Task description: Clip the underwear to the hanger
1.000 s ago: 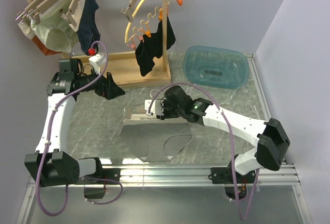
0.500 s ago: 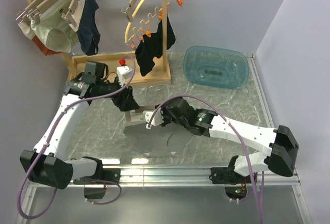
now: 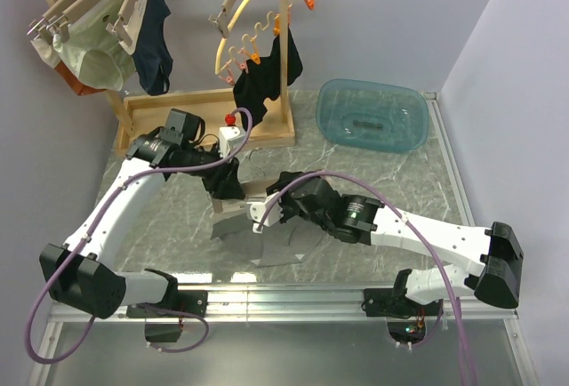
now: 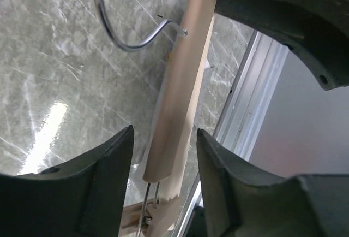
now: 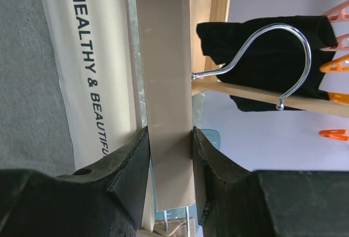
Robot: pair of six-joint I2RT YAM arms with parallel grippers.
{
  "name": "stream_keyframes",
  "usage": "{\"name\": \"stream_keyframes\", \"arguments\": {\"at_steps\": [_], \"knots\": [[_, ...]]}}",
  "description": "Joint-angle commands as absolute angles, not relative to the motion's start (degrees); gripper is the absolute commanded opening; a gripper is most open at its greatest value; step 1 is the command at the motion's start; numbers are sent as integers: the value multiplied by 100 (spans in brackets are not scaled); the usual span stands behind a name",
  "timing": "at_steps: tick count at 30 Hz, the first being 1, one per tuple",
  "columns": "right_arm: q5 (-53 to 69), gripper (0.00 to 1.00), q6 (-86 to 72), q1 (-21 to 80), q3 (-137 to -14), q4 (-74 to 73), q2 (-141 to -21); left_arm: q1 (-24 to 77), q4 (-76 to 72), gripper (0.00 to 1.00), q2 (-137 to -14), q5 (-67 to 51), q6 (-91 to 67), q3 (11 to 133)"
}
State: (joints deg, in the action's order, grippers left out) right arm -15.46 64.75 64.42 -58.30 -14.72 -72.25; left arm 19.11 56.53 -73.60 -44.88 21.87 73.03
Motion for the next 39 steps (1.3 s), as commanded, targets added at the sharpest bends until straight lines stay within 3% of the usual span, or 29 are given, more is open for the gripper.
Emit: {"name": "stream_keyframes", "arguments": {"at_steps": [1,7,10,15,17,18,19,22,28,39], "knots": [[-1731,0,6767,6530,-5845,-1002,-6979,1934,5748,54,-7190,-4649,2277,7199],[-1793,0,6882,6600,-5792,-782,-6917,1969,5748,45,-7075,-4790,2162,7049],[-1784,0,6943,6644,-5792,-738,-6882,1978,5809,36,-7023,-4825,2180,7084],[-1907,0,6961,6732,-5801,-616,-6917,1978,5617,0,-6847,-4808,1874,7005],[-1986,33,6873,6741,-5844,-589,-6926,1960,5467,0,-6803,-4764,1636,6970],[-2021,42,6777,6724,-5853,-606,-6917,1873,5415,0,-6742,-4720,1574,6944],[-2039,58,6750,6724,-5854,-598,-6891,1794,5336,0,-6706,-4728,1512,6926],[-2118,93,6689,6724,-5722,-519,-6759,1328,5212,0,-6592,-4808,1293,6961],[-2049,96,6232,6382,-5782,-781,-6460,756,5335,0,-6460,-4246,1073,7435],[-1635,99,5203,5168,-6179,-1608,-6100,-148,5475,0,-6135,-2014,378,8121]]}}
